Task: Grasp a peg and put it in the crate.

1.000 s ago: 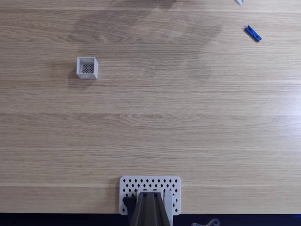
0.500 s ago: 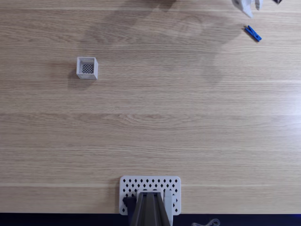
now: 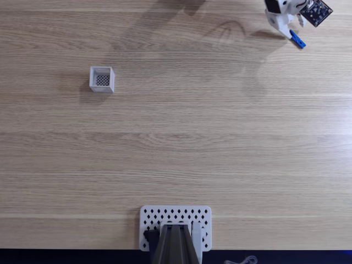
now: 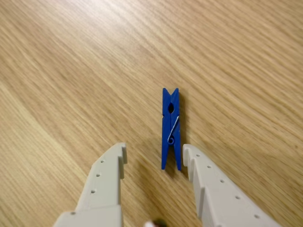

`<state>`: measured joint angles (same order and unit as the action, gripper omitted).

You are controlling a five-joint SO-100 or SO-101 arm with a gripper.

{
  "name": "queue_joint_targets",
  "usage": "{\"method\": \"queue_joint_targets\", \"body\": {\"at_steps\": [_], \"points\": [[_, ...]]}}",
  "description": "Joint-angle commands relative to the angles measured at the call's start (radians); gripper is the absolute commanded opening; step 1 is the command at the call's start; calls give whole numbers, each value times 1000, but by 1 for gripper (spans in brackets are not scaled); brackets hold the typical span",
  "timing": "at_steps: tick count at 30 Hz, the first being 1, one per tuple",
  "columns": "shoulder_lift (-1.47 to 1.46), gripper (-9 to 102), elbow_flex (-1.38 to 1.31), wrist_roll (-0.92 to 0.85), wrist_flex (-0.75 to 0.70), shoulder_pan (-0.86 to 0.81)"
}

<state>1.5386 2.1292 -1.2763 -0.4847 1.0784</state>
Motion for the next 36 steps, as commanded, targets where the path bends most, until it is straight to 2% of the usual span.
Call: {"method": "queue_joint_targets", "body": {"at_steps": [1, 17, 20, 25, 29, 36], "points": [[18, 20, -28, -3, 26, -6], [-3, 20, -23, -5, 37, -5], [-3, 15, -23, -5, 37, 2], [-2, -2, -21, -3, 37, 2], [2, 1, -21, -3, 37, 0], [8, -1, -21, -3, 37, 5]]}}
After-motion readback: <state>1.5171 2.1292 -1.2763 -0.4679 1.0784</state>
